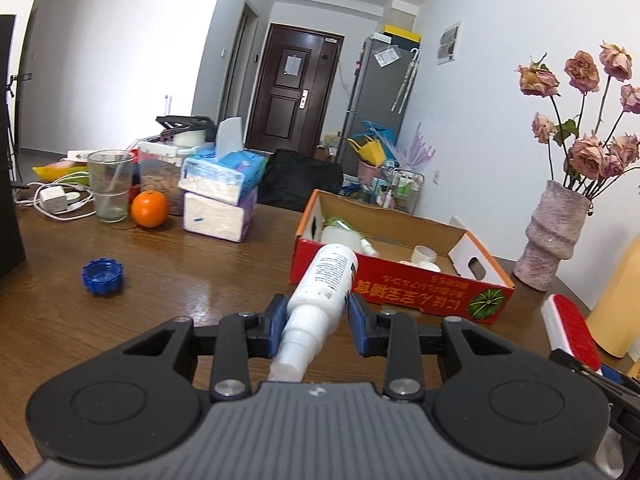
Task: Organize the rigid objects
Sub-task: 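Carry the spray bottle and lint brush over the cardboard box with both tools, then open both tools to drop the spray bottle and lint brush into the box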
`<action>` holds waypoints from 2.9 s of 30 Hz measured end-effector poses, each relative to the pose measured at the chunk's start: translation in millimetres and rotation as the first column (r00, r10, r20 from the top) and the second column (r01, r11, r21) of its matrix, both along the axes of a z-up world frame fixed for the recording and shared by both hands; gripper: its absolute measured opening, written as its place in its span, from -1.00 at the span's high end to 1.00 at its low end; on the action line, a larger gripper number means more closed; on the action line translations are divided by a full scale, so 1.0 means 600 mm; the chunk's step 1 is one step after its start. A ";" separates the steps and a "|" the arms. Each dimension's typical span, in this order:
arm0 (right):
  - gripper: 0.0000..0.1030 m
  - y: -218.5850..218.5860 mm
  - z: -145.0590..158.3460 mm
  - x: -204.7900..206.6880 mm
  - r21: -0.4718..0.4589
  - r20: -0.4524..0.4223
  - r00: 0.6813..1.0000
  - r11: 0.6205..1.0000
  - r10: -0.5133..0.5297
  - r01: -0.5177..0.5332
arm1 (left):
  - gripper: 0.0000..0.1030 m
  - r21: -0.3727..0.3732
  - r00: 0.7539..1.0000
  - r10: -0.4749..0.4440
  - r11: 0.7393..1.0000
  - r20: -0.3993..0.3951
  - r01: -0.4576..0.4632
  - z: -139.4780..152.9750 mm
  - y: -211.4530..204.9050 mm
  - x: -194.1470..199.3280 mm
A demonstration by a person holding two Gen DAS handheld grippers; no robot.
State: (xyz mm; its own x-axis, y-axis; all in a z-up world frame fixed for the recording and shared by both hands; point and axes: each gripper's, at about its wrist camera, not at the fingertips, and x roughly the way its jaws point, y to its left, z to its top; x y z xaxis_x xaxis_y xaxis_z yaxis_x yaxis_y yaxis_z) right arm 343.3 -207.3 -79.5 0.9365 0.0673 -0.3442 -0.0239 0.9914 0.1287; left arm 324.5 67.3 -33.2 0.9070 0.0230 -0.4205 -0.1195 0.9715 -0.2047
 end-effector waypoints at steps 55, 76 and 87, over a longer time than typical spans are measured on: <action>-0.14 0.030 0.052 0.306 0.069 0.083 0.995 0.996 0.056 -0.062 | 0.34 -0.051 0.999 -0.029 0.998 0.037 0.031 0.018 -0.037 0.346; -0.14 0.045 0.024 0.431 0.028 0.021 0.996 0.996 0.082 -0.083 | 0.34 0.014 0.999 -0.025 1.000 -0.028 0.025 -0.023 -0.040 0.466; -0.15 0.052 0.004 0.479 -0.011 -0.021 0.996 0.996 0.090 -0.091 | 0.18 0.065 0.997 -0.031 0.997 -0.074 0.036 -0.048 -0.058 0.494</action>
State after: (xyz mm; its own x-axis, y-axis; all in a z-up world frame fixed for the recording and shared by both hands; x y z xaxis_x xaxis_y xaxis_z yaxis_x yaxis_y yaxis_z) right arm 630.7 -176.3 -77.2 0.9195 0.1473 -0.3644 -0.1111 0.9867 0.1186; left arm 620.8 32.7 -61.8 0.8747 0.0228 -0.4842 -0.0986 0.9864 -0.1317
